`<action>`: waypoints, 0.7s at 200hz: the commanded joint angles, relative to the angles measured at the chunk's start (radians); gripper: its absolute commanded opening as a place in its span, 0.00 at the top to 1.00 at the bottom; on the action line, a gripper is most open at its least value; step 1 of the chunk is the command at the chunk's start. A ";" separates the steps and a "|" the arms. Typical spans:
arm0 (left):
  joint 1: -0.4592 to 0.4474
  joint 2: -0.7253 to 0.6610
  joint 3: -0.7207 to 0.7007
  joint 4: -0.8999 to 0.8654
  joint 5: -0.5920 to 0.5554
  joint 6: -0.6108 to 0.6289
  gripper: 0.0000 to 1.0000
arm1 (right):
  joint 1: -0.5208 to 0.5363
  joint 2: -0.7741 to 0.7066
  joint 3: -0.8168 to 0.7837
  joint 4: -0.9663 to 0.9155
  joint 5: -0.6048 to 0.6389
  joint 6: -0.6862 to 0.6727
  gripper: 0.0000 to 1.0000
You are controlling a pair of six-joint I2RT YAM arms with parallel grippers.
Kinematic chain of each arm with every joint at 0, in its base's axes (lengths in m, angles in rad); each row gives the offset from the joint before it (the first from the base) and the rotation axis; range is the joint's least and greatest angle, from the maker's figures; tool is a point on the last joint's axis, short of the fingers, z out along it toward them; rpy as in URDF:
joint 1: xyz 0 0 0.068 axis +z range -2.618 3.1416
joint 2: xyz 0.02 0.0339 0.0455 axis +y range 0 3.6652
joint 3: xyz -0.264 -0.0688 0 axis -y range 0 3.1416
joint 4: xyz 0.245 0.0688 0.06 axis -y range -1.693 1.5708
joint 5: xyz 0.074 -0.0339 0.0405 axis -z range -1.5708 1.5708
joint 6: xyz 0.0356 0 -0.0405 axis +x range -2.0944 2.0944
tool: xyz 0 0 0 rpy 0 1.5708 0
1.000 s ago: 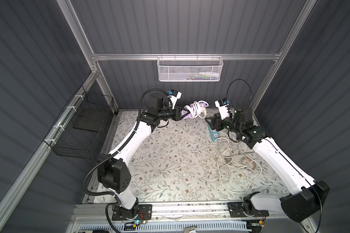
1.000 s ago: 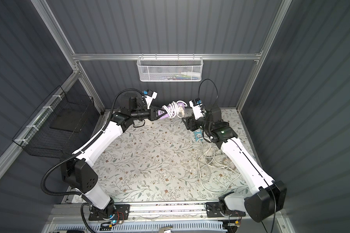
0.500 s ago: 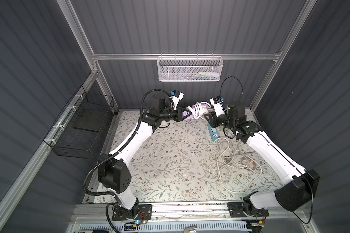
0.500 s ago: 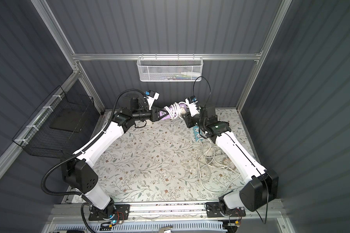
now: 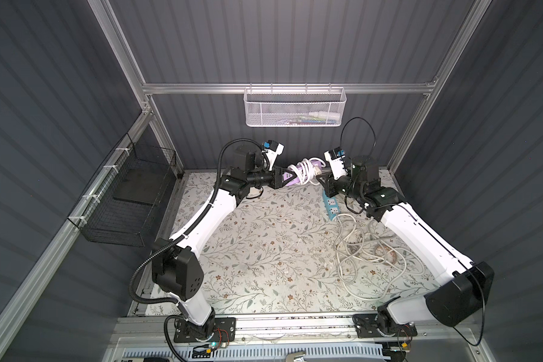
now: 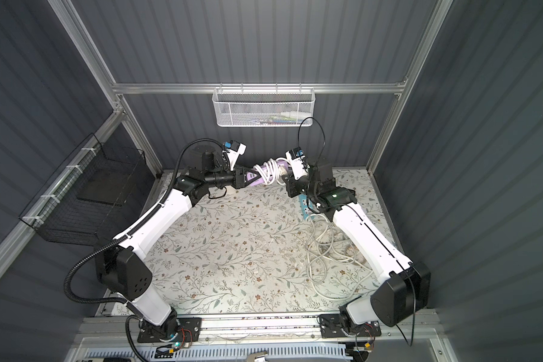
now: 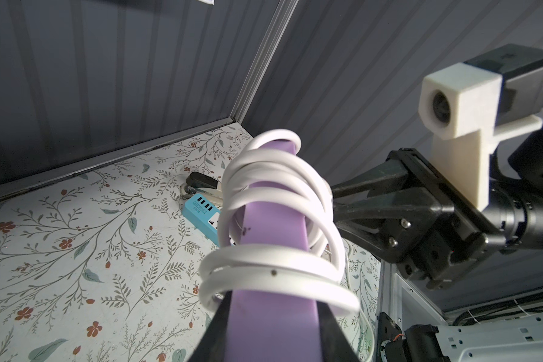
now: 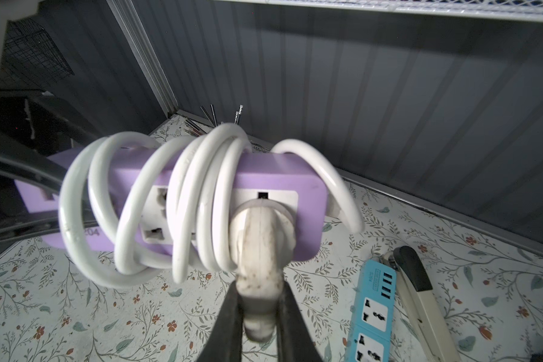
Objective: Unwrap the cord wrapped around the power strip
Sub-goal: Unwrap the power cord from the power strip.
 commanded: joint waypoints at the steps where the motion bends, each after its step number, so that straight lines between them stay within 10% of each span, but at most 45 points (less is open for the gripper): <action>1: -0.008 -0.036 -0.003 0.085 0.037 -0.011 1.00 | 0.030 0.011 0.022 0.012 0.016 0.000 1.00; 72: -0.007 -0.042 -0.021 0.090 0.004 -0.004 1.00 | 0.150 0.042 0.041 0.002 0.119 -0.016 1.00; 140: -0.007 -0.048 -0.021 0.090 0.004 -0.001 1.00 | -0.129 -0.032 -0.005 0.033 -0.090 0.088 1.00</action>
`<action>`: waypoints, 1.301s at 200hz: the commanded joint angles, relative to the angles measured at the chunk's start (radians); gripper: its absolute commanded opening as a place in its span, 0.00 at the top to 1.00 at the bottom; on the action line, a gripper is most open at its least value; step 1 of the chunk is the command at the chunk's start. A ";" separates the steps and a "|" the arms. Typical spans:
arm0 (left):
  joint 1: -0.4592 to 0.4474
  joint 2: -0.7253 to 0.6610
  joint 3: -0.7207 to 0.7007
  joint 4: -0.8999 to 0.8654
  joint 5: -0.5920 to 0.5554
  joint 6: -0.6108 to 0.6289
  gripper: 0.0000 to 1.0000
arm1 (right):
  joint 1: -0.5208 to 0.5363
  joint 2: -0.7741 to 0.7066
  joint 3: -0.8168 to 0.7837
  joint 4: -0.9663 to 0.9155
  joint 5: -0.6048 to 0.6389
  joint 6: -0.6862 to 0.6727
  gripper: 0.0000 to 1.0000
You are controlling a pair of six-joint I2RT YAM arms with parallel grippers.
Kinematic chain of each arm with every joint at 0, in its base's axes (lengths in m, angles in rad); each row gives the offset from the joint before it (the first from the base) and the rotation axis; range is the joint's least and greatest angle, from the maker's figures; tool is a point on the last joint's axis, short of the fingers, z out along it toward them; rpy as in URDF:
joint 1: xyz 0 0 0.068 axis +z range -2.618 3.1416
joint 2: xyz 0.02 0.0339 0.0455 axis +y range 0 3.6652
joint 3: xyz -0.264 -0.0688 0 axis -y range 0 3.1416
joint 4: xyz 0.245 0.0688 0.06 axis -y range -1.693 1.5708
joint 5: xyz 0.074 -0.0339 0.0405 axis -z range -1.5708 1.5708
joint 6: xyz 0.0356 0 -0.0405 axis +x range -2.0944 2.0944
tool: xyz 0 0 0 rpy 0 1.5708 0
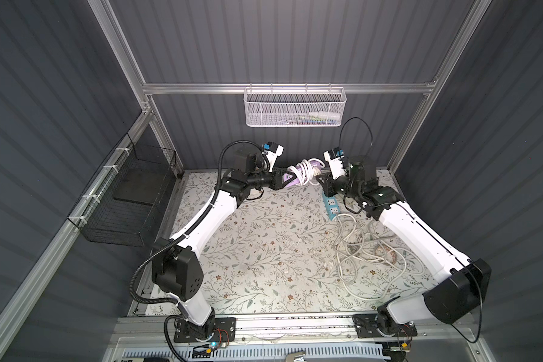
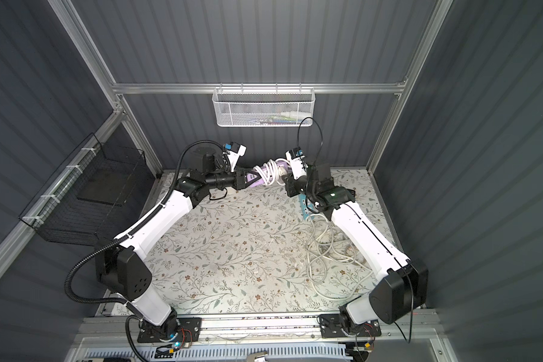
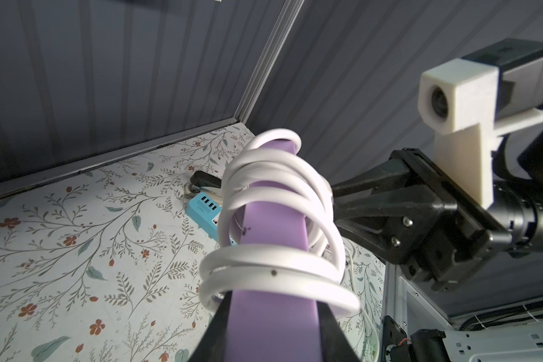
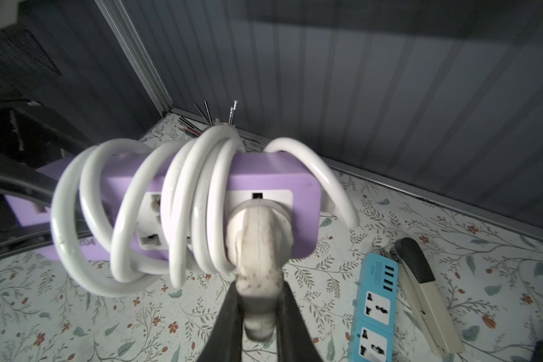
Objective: Unwrap the cord wrapped around the power strip
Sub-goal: Unwrap the power cord from the power strip.
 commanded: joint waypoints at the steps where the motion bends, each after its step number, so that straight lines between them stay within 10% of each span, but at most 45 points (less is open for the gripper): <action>1: -0.005 -0.045 0.011 0.050 0.025 0.006 1.00 | -0.104 -0.041 -0.011 0.044 -0.079 0.053 1.00; 109: -0.005 -0.051 0.001 0.053 -0.001 0.013 1.00 | 0.199 -0.014 0.005 0.025 0.145 -0.019 1.00; 201: -0.005 -0.061 -0.013 0.067 -0.003 0.017 1.00 | -0.101 -0.081 -0.043 0.041 -0.094 0.084 1.00; 260: -0.005 -0.068 -0.027 0.075 -0.018 0.024 1.00 | 0.040 -0.076 -0.049 0.036 0.027 0.042 1.00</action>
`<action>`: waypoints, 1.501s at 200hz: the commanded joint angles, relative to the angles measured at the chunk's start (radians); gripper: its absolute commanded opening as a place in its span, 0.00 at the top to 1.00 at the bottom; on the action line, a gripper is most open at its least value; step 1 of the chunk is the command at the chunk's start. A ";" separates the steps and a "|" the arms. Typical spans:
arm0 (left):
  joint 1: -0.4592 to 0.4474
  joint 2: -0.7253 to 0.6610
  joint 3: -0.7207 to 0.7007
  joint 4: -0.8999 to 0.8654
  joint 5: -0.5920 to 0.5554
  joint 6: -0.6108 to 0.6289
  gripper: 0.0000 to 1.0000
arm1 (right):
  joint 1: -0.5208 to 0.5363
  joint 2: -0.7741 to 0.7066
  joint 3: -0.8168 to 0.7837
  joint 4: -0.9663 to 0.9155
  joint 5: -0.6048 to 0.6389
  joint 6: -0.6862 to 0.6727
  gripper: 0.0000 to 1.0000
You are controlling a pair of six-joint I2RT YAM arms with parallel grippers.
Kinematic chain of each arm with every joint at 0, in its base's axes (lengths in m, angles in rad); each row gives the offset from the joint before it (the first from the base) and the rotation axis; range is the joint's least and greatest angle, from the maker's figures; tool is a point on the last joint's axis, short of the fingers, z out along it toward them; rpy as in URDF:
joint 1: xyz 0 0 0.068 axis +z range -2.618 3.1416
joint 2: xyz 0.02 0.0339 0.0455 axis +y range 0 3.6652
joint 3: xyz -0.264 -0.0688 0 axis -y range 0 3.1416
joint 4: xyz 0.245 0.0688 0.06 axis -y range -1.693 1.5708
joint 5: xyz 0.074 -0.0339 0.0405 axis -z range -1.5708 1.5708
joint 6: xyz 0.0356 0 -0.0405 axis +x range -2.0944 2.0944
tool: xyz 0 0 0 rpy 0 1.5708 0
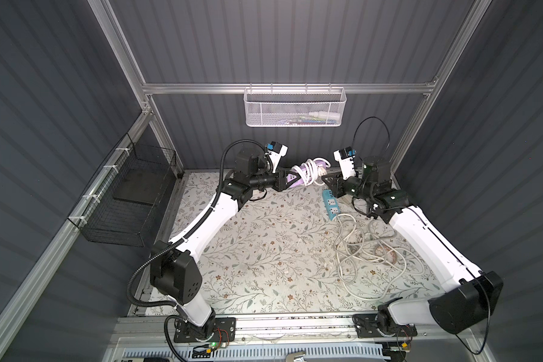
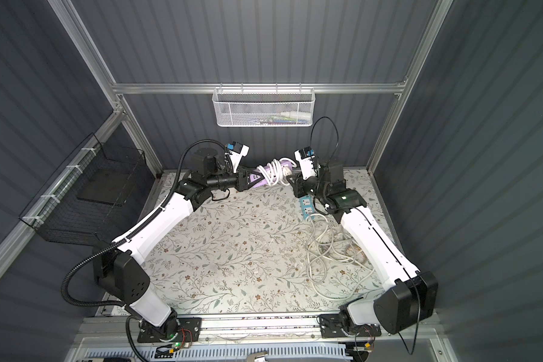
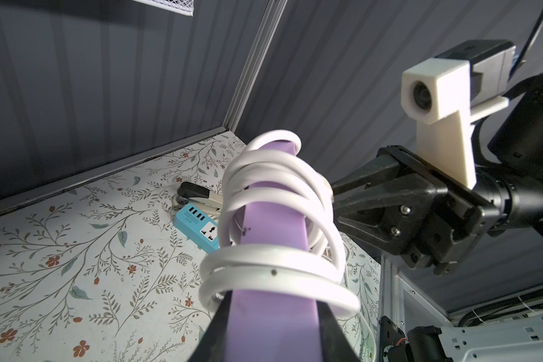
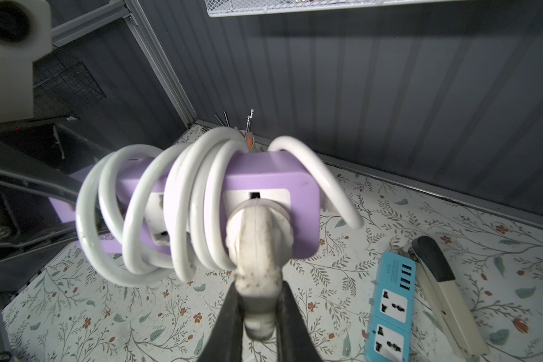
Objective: Unwrap the cord wrapped around the power strip
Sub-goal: Unwrap the power cord from the power strip.
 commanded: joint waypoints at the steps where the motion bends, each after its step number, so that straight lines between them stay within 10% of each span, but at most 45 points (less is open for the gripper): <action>1: 0.018 -0.041 -0.011 0.045 -0.009 0.021 1.00 | 0.082 -0.013 -0.008 0.030 0.129 0.001 1.00; 55: 0.018 -0.068 -0.047 0.069 -0.056 0.045 1.00 | 0.204 -0.001 -0.003 0.012 0.224 -0.024 1.00; 137: 0.018 -0.065 -0.042 0.068 -0.047 0.044 1.00 | -0.049 -0.045 0.007 -0.017 0.070 0.007 1.00; 219: 0.018 -0.065 -0.050 0.073 -0.060 0.045 1.00 | 0.284 0.000 0.051 -0.039 0.267 -0.030 1.00; 300: 0.018 -0.068 -0.047 0.074 -0.052 0.045 1.00 | -0.102 -0.070 0.036 -0.040 0.006 0.044 1.00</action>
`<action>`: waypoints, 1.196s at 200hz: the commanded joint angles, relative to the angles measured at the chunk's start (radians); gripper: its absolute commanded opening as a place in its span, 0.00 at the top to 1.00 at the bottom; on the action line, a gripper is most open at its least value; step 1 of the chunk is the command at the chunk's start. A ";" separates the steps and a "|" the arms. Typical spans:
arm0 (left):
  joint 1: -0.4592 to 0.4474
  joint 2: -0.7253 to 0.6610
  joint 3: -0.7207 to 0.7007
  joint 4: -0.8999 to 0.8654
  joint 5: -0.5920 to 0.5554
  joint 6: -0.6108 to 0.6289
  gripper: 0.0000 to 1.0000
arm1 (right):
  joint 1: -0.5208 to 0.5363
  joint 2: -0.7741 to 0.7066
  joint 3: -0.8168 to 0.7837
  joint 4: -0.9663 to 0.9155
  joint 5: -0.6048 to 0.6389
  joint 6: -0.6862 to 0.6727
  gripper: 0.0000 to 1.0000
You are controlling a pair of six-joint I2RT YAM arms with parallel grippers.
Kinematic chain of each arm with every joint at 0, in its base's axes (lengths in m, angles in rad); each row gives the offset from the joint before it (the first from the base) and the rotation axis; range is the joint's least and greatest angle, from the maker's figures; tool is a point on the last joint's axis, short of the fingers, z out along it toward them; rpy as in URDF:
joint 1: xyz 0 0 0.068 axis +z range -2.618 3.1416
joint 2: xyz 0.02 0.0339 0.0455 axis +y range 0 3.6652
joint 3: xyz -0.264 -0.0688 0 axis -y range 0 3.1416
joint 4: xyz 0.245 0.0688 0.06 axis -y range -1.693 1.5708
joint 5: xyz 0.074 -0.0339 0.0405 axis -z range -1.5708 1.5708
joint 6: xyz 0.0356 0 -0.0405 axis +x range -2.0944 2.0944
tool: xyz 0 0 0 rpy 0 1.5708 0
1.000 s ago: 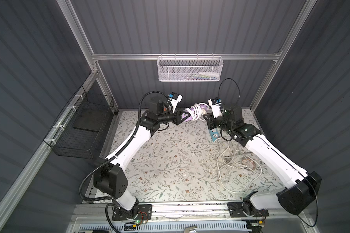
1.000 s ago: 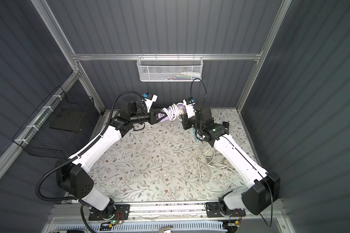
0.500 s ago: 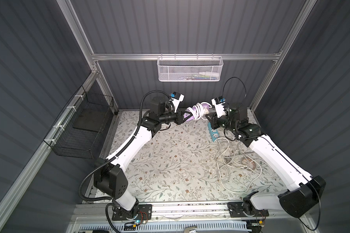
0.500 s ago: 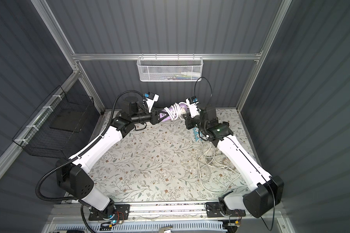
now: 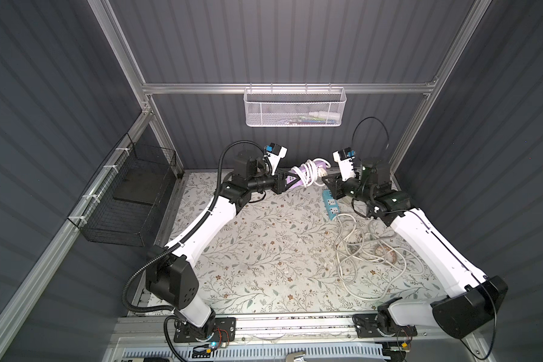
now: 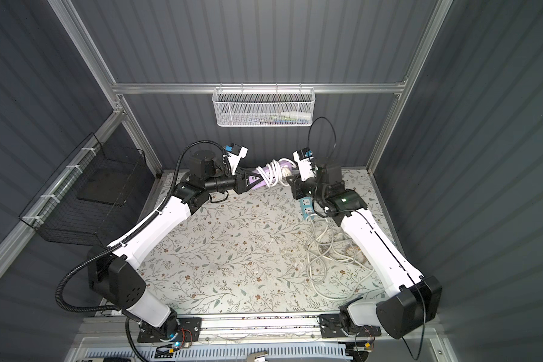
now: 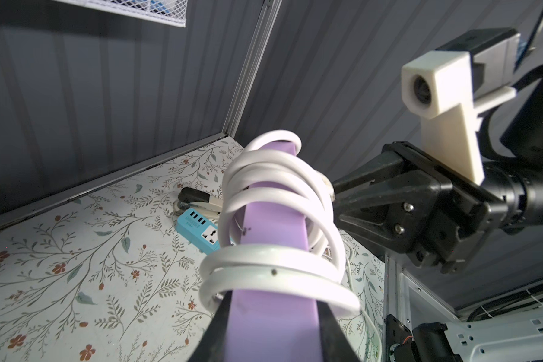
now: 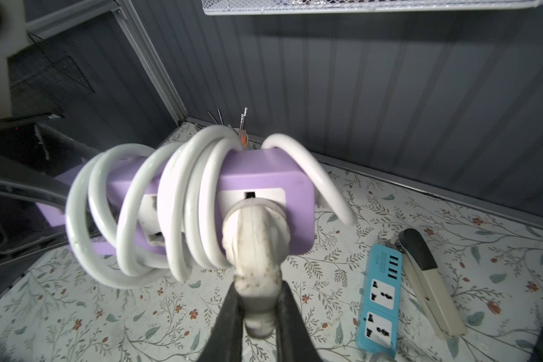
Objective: Unwrap the cord wrapped around the power strip
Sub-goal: Unwrap the power cord from the power strip.
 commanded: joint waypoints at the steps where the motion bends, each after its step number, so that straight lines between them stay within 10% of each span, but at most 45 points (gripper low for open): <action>1: 0.030 -0.021 0.006 0.030 -0.037 0.015 1.00 | -0.097 -0.032 0.023 0.016 -0.016 0.048 1.00; 76: 0.030 -0.022 0.000 0.032 -0.048 0.016 1.00 | 0.284 -0.004 0.059 -0.011 0.208 -0.009 1.00; 171: 0.030 -0.026 0.000 0.033 -0.047 0.017 1.00 | -0.064 -0.074 0.011 -0.018 0.024 0.024 1.00; 239: 0.030 -0.026 -0.005 0.036 -0.052 0.017 1.00 | 0.233 -0.028 0.041 -0.021 0.224 -0.019 1.00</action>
